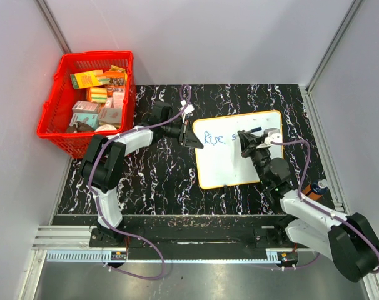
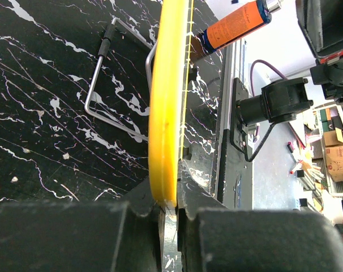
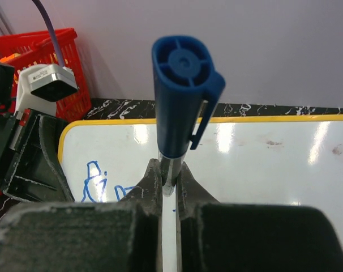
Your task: Write a sentence on the whiteboard
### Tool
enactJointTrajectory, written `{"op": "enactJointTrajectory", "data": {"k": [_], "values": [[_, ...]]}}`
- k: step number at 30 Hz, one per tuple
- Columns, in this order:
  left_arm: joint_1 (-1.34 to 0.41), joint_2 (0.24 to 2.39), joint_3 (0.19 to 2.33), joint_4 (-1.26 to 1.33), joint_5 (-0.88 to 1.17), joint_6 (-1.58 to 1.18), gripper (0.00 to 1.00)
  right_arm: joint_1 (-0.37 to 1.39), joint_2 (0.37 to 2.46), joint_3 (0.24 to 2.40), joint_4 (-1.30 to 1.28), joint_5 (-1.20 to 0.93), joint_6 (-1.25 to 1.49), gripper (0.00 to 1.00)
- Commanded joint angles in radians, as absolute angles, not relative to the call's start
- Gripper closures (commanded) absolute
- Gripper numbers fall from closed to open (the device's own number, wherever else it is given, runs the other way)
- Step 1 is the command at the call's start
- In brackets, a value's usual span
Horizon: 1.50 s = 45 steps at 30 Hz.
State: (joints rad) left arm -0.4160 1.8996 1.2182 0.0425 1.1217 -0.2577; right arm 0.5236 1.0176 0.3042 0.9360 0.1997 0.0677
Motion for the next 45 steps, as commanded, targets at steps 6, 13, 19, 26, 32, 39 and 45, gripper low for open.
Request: {"op": "enactJointTrajectory", "data": {"k": [6, 13, 19, 26, 32, 39, 45], "values": [[-0.44, 1.944, 1.197, -0.021, 1.017, -0.048, 1.0, 0.526, 1.055, 0.402, 0.888, 0.308, 0.048, 1.0], [-0.442, 1.942, 1.197, -0.025, 1.014, -0.044, 1.0, 0.526, 1.055, 0.449, 0.836, 0.311, 0.038, 1.0], [-0.446, 1.939, 1.196, -0.028, 1.012, -0.04, 1.0, 0.525, 1.072, 0.485, 0.809, 0.321, 0.026, 1.0], [-0.451, 1.941, 1.203, -0.043, 1.006, -0.031, 1.0, 0.494, 1.091, 0.5, 0.798, 0.31, 0.052, 1.0], [-0.453, 1.945, 1.207, -0.049, 1.005, -0.029, 1.0, 0.446, 1.101, 0.529, 0.758, 0.288, 0.077, 1.0], [-0.456, 1.945, 1.209, -0.057, 1.003, -0.023, 1.0, 0.437, 1.101, 0.523, 0.759, 0.264, 0.087, 1.0], [-0.457, 1.948, 1.213, -0.06, 1.003, -0.023, 1.0, 0.437, 1.126, 0.532, 0.764, 0.244, 0.094, 1.0]]}}
